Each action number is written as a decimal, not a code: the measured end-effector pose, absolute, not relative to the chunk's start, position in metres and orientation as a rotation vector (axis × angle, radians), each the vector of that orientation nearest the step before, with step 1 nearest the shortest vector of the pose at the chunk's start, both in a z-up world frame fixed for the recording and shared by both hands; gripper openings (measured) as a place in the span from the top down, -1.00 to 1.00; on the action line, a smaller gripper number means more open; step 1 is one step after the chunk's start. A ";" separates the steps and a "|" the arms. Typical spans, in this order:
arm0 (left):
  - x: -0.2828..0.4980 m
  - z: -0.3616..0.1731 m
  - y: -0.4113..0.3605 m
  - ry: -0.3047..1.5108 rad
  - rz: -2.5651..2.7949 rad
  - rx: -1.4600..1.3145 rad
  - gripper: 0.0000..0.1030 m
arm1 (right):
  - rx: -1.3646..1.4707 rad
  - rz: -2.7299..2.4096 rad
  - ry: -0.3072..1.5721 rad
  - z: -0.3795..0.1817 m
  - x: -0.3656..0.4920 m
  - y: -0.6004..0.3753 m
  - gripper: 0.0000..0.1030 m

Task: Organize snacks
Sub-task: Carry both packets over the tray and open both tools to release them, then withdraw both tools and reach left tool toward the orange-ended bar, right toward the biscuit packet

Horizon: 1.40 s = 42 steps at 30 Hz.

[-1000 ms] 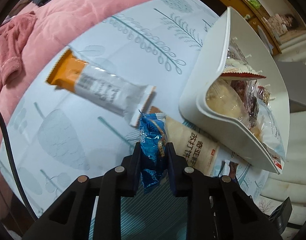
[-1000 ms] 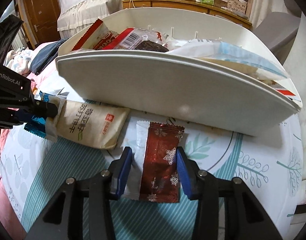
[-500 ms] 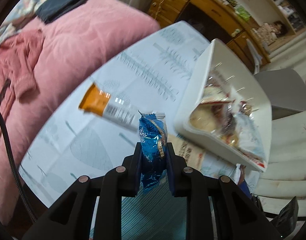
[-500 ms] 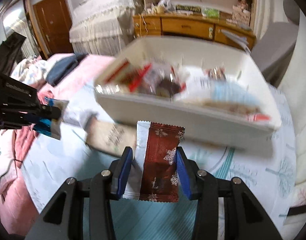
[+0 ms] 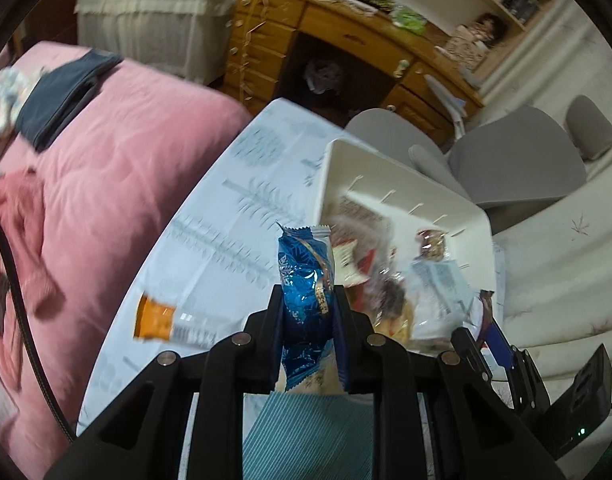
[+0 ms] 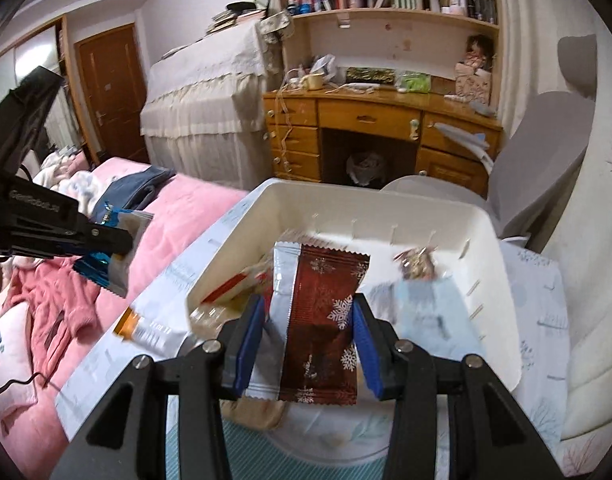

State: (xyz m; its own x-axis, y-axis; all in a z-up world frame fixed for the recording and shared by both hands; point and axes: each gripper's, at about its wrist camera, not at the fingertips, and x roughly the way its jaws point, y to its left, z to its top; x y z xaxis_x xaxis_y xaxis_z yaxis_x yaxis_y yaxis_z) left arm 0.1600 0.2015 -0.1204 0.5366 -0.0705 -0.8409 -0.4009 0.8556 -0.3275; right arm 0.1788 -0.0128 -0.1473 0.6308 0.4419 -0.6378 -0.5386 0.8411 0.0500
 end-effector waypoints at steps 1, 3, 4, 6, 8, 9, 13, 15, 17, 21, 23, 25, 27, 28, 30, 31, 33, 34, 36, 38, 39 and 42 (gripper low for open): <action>0.166 -0.117 0.198 0.992 0.199 -0.518 0.62 | -0.147 0.554 0.686 -0.146 0.183 -0.014 0.15; 0.180 -0.112 0.191 0.985 0.171 -0.525 0.62 | -0.123 0.540 0.689 -0.145 0.192 -0.019 0.15; 0.186 -0.111 0.188 0.982 0.152 -0.539 0.62 | -0.108 0.526 0.692 -0.144 0.197 -0.022 0.15; 0.199 -0.107 0.178 0.981 0.116 -0.540 0.62 | -0.082 0.502 0.698 -0.143 0.203 -0.028 0.14; 0.207 -0.103 0.167 0.976 0.098 -0.517 0.62 | -0.062 0.476 0.704 -0.142 0.208 -0.033 0.14; 0.212 -0.102 0.162 0.975 0.087 -0.509 0.62 | -0.053 0.463 0.706 -0.141 0.210 -0.036 0.14; 0.224 -0.098 0.141 0.988 0.027 -0.488 0.56 | -0.024 0.441 0.722 -0.139 0.214 -0.044 0.01; 0.223 -0.097 0.133 0.995 0.019 -0.455 0.49 | -0.001 0.445 0.755 -0.140 0.217 -0.049 -0.29; 0.218 -0.097 0.130 1.005 0.011 -0.437 0.38 | 0.028 0.435 0.763 -0.140 0.217 -0.055 -0.38; 0.201 -0.101 0.135 1.028 0.028 -0.423 0.20 | 0.087 0.398 0.815 -0.142 0.215 -0.067 -0.38; 0.192 -0.102 0.139 1.039 0.040 -0.415 0.19 | 0.118 0.382 0.844 -0.143 0.213 -0.072 -0.38; 0.181 -0.104 0.144 1.052 0.056 -0.405 0.18 | 0.144 0.359 0.872 -0.146 0.208 -0.075 -0.38; 0.170 -0.107 0.150 1.062 0.070 -0.400 0.14 | 0.181 0.333 0.905 -0.147 0.204 -0.080 -0.38; 0.164 -0.109 0.154 1.066 0.077 -0.398 0.10 | 0.202 0.319 0.925 -0.149 0.203 -0.082 -0.38; 0.154 -0.114 0.159 1.070 0.090 -0.395 0.01 | 0.252 0.291 0.970 -0.153 0.199 -0.088 -0.38; 0.147 -0.117 0.164 1.072 0.097 -0.393 0.00 | 0.271 0.282 0.987 -0.155 0.198 -0.090 -0.38; 0.135 -0.121 0.172 1.066 0.099 -0.392 -0.04 | 0.343 0.258 1.031 -0.163 0.194 -0.100 -0.38; 0.131 -0.123 0.175 1.063 0.102 -0.389 -0.04 | 0.367 0.241 1.054 -0.167 0.193 -0.104 -0.38; 0.119 -0.128 0.185 1.060 0.114 -0.375 -0.05 | 0.405 0.209 1.097 -0.174 0.190 -0.111 -0.38; 0.109 -0.134 0.194 1.065 0.114 -0.356 -0.05 | 0.446 0.172 1.138 -0.183 0.185 -0.119 -0.38; 0.105 -0.138 0.199 1.068 0.115 -0.343 -0.05 | 0.467 0.150 1.148 -0.186 0.182 -0.122 -0.38; 0.096 -0.146 0.210 1.084 0.117 -0.301 -0.05 | 0.517 0.042 1.174 -0.191 0.172 -0.130 -0.38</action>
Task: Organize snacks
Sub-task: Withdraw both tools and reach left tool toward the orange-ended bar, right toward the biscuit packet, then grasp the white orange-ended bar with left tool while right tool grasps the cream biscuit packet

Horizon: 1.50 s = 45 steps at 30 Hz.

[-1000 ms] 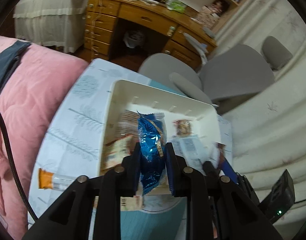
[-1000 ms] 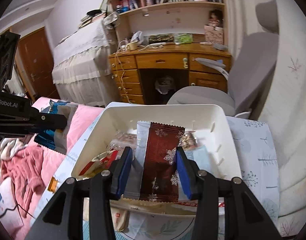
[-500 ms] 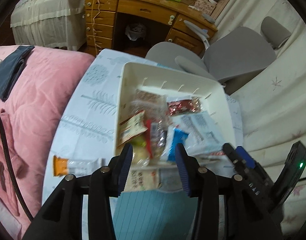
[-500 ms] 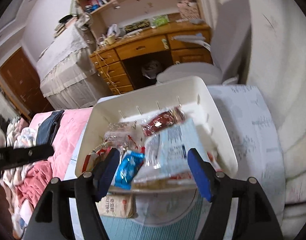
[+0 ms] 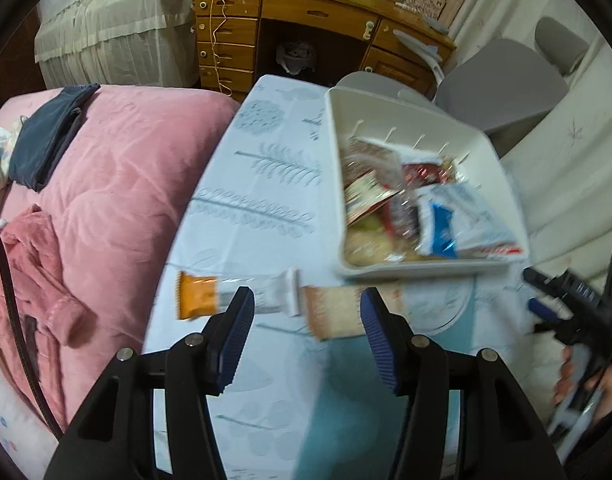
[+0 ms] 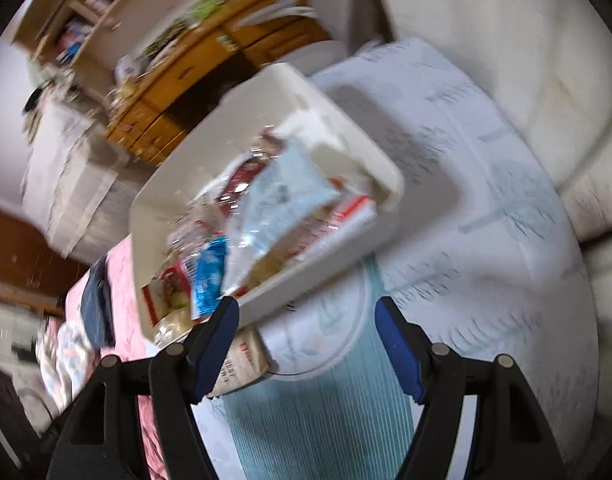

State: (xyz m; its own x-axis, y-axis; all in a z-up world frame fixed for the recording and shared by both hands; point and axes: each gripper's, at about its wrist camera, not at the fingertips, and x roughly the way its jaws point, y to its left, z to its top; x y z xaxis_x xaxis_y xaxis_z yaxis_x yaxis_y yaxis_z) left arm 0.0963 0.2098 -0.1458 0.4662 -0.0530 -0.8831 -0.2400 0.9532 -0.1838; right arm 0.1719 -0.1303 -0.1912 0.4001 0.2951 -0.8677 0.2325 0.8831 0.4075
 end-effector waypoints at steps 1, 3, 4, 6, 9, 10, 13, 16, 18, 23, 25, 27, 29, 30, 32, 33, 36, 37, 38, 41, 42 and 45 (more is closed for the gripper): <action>0.092 -0.149 0.215 1.092 0.108 -0.280 -0.05 | 0.549 0.016 1.188 -0.193 0.169 -0.132 -0.38; 0.088 -0.153 0.222 1.101 0.094 -0.252 -0.05 | 0.610 -0.013 1.213 -0.198 0.164 -0.134 -0.38; 0.086 -0.157 0.227 1.113 0.080 -0.226 -0.05 | 0.626 -0.028 1.226 -0.199 0.162 -0.132 -0.38; 0.088 -0.162 0.232 1.134 0.060 -0.184 -0.05 | 0.670 -0.064 1.255 -0.205 0.155 -0.129 -0.38; 0.092 -0.171 0.241 1.160 0.009 -0.092 -0.06 | 0.757 -0.113 1.288 -0.213 0.145 -0.120 -0.38; 0.094 -0.173 0.243 1.166 -0.006 -0.062 -0.09 | 0.781 -0.124 1.296 -0.214 0.141 -0.117 -0.38; 0.100 -0.180 0.246 1.174 -0.056 0.032 -0.22 | 0.846 -0.154 1.314 -0.220 0.130 -0.103 -0.38; 0.108 -0.189 0.247 1.198 -0.125 0.102 -0.23 | 0.901 -0.184 1.315 -0.225 0.120 -0.088 -0.38; 0.113 -0.195 0.248 1.209 -0.171 0.140 -0.31 | 0.949 -0.205 1.309 -0.230 0.112 -0.074 -0.38; 0.118 -0.210 0.249 1.205 -0.287 0.243 -0.37 | 1.061 -0.252 1.274 -0.242 0.096 -0.044 -0.38; 0.119 -0.217 0.249 1.204 -0.332 0.277 -0.38 | 1.101 -0.274 1.253 -0.247 0.089 -0.032 -0.38; 0.119 -0.223 0.249 1.192 -0.373 0.317 -0.38 | 1.131 -0.293 1.243 -0.253 0.085 -0.019 -0.38; 0.118 -0.228 0.249 1.177 -0.403 0.354 -0.39 | 1.154 -0.300 1.248 -0.260 0.082 -0.006 -0.38; 0.118 -0.232 0.249 1.169 -0.424 0.380 -0.44 | 1.165 -0.305 1.249 -0.264 0.080 0.000 -0.38; 0.118 -0.238 0.249 1.168 -0.464 0.407 -0.50 | 1.183 -0.320 1.252 -0.269 0.079 0.011 -0.38; 0.119 -0.240 0.249 1.164 -0.482 0.419 -0.51 | 1.191 -0.324 1.252 -0.271 0.079 0.016 -0.38; 0.121 -0.248 0.248 1.149 -0.527 0.449 -0.51 | 1.205 -0.343 1.229 -0.276 0.080 0.031 -0.38; 0.123 -0.253 0.247 1.143 -0.544 0.466 -0.51 | 1.204 -0.349 1.219 -0.277 0.081 0.035 -0.38; 0.124 -0.256 0.246 1.139 -0.554 0.480 -0.51 | 1.201 -0.358 1.212 -0.277 0.082 0.040 -0.38; 0.127 -0.266 0.244 1.134 -0.590 0.505 -0.51 | 1.182 -0.381 1.191 -0.281 0.084 0.053 -0.38; 0.129 -0.269 0.242 1.134 -0.601 0.513 -0.51 | 1.161 -0.393 1.181 -0.282 0.084 0.057 -0.38; 0.132 -0.275 0.241 1.133 -0.628 0.507 -0.51 | 1.092 -0.433 1.147 -0.284 0.087 0.070 -0.38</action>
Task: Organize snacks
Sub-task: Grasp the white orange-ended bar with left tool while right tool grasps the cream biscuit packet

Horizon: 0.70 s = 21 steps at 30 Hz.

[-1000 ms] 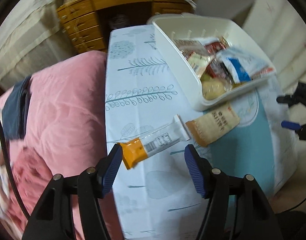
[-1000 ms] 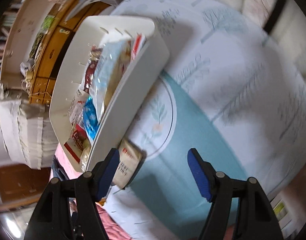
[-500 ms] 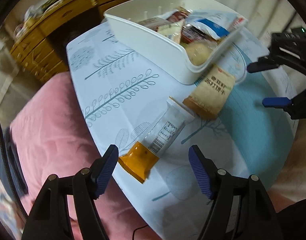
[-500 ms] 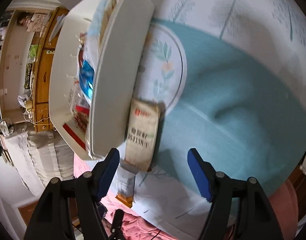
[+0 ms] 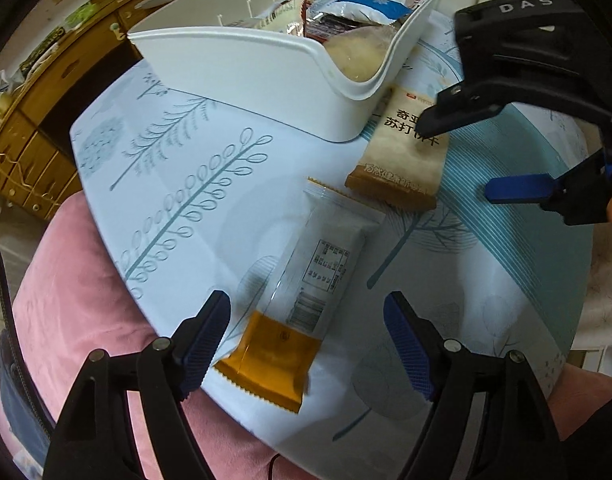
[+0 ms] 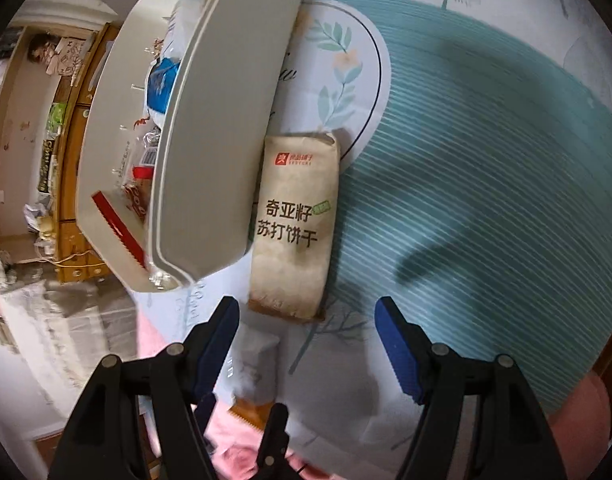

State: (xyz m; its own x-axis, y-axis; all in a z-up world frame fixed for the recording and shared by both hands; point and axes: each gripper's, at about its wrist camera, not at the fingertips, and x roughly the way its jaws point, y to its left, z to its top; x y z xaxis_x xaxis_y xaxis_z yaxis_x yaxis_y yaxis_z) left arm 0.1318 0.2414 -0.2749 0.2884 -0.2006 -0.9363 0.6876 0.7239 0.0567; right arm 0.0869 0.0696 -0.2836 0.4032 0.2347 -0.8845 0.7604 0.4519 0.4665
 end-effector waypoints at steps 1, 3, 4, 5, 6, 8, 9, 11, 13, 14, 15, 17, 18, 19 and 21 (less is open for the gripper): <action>0.133 -0.277 0.242 1.132 -0.637 0.502 -0.51 | 1.079 -0.435 1.135 -0.285 0.089 0.073 -0.38; 0.137 -0.280 0.242 1.138 -0.655 0.496 -0.51 | 1.060 -0.432 1.122 -0.286 0.094 0.083 -0.38; 0.140 -0.282 0.243 1.141 -0.664 0.493 -0.51 | 1.051 -0.427 1.114 -0.287 0.096 0.085 -0.38; 0.141 -0.283 0.243 1.143 -0.673 0.492 -0.51 | 1.038 -0.424 1.105 -0.288 0.100 0.089 -0.38; 0.143 -0.285 0.244 1.141 -0.679 0.498 -0.51 | 1.029 -0.427 1.102 -0.288 0.103 0.093 -0.38; 0.146 -0.287 0.245 1.140 -0.685 0.508 -0.51 | 1.014 -0.439 1.101 -0.291 0.106 0.093 -0.38; 0.147 -0.288 0.246 1.141 -0.687 0.509 -0.51 | 1.005 -0.451 1.103 -0.292 0.109 0.095 -0.38; 0.149 -0.289 0.247 1.141 -0.689 0.507 -0.51 | 0.996 -0.463 1.107 -0.296 0.113 0.096 -0.38; 0.150 -0.291 0.247 1.141 -0.688 0.515 -0.51 | 0.981 -0.476 1.105 -0.297 0.116 0.097 -0.38; 0.150 -0.292 0.247 1.139 -0.689 0.521 -0.51 | 0.962 -0.482 1.099 -0.295 0.117 0.096 -0.38; 0.150 -0.292 0.247 1.138 -0.693 0.523 -0.51 | 0.952 -0.481 1.101 -0.296 0.119 0.097 -0.38; 0.148 -0.292 0.246 1.139 -0.703 0.529 -0.46 | 0.929 -0.488 1.101 -0.295 0.122 0.098 -0.38; 0.146 -0.293 0.245 1.141 -0.707 0.532 -0.42 | 0.912 -0.493 1.106 -0.294 0.124 0.099 -0.38; 0.146 -0.294 0.245 1.138 -0.708 0.538 -0.42 | 0.892 -0.496 1.114 -0.295 0.125 0.100 -0.39; 0.144 -0.294 0.245 1.131 -0.706 0.542 -0.38 | 0.840 -0.506 1.135 -0.294 0.137 0.106 -0.40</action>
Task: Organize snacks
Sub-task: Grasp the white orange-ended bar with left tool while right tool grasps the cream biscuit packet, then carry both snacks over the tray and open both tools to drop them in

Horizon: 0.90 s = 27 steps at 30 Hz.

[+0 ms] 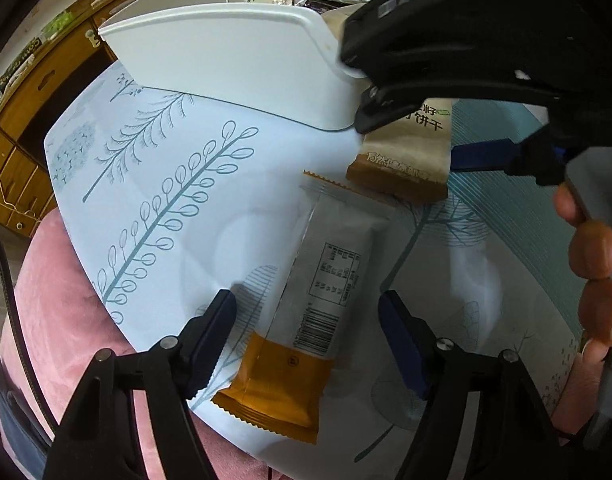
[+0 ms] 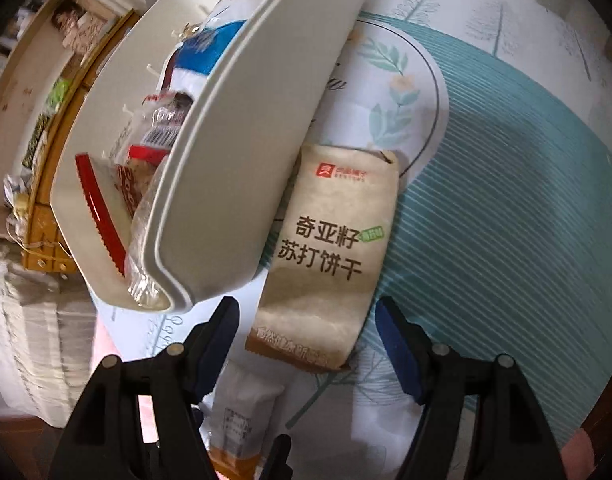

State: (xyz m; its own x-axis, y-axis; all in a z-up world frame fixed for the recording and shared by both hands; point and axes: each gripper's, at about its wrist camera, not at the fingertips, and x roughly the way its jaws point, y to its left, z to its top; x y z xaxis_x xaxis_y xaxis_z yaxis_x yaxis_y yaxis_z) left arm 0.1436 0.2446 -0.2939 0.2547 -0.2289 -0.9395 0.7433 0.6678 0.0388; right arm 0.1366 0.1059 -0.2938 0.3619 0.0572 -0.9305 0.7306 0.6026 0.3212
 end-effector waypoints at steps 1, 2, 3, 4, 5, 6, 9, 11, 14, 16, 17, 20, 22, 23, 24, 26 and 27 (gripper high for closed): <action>0.144 -0.294 0.244 1.129 -0.703 0.543 -0.36 | 0.817 -0.513 1.144 -0.293 0.140 0.109 -0.40; 0.144 -0.293 0.245 1.127 -0.701 0.541 -0.31 | 0.793 -0.521 1.154 -0.293 0.143 0.111 -0.40; 0.144 -0.293 0.246 1.128 -0.697 0.534 -0.27 | 0.772 -0.528 1.163 -0.293 0.146 0.113 -0.40; 0.144 -0.292 0.246 1.126 -0.693 0.528 -0.23 | 0.759 -0.533 1.169 -0.293 0.149 0.114 -0.40; 0.143 -0.292 0.247 1.122 -0.685 0.524 -0.15 | 0.744 -0.538 1.172 -0.293 0.151 0.116 -0.40; 0.143 -0.292 0.248 1.126 -0.684 0.518 -0.13 | 0.723 -0.545 1.177 -0.292 0.154 0.118 -0.40; 0.145 -0.291 0.252 1.122 -0.672 0.502 -0.03 | 0.685 -0.557 1.193 -0.292 0.160 0.123 -0.40; 0.144 -0.291 0.253 1.116 -0.668 0.498 -0.02 | 0.662 -0.559 1.207 -0.292 0.162 0.126 -0.36; 0.140 -0.290 0.247 1.111 -0.673 0.501 0.08 | 0.637 -0.549 1.213 -0.291 0.164 0.128 -0.28; 0.138 -0.290 0.245 1.109 -0.674 0.508 0.14 | 0.629 -0.539 1.217 -0.291 0.164 0.127 -0.22; 0.136 -0.290 0.245 1.109 -0.676 0.509 0.14 | 0.629 -0.532 1.219 -0.291 0.164 0.126 -0.21; 0.131 -0.289 0.242 1.117 -0.687 0.518 0.16 | 0.640 -0.511 1.222 -0.291 0.164 0.124 -0.20; 0.129 -0.288 0.240 1.128 -0.688 0.518 0.18 | 0.659 -0.494 1.216 -0.290 0.158 0.115 -0.19; 0.129 -0.289 0.240 1.136 -0.687 0.513 0.20 | 0.663 -0.489 1.219 -0.290 0.157 0.112 -0.19; 0.129 -0.289 0.240 1.144 -0.684 0.505 0.22 | 0.668 -0.481 1.220 -0.290 0.156 0.110 -0.19; 0.129 -0.288 0.241 1.158 -0.678 0.485 0.25 | 0.672 -0.476 1.226 -0.291 0.152 0.105 -0.19; 0.128 -0.288 0.240 1.164 -0.675 0.475 0.28 | 0.676 -0.474 1.228 -0.291 0.150 0.103 -0.19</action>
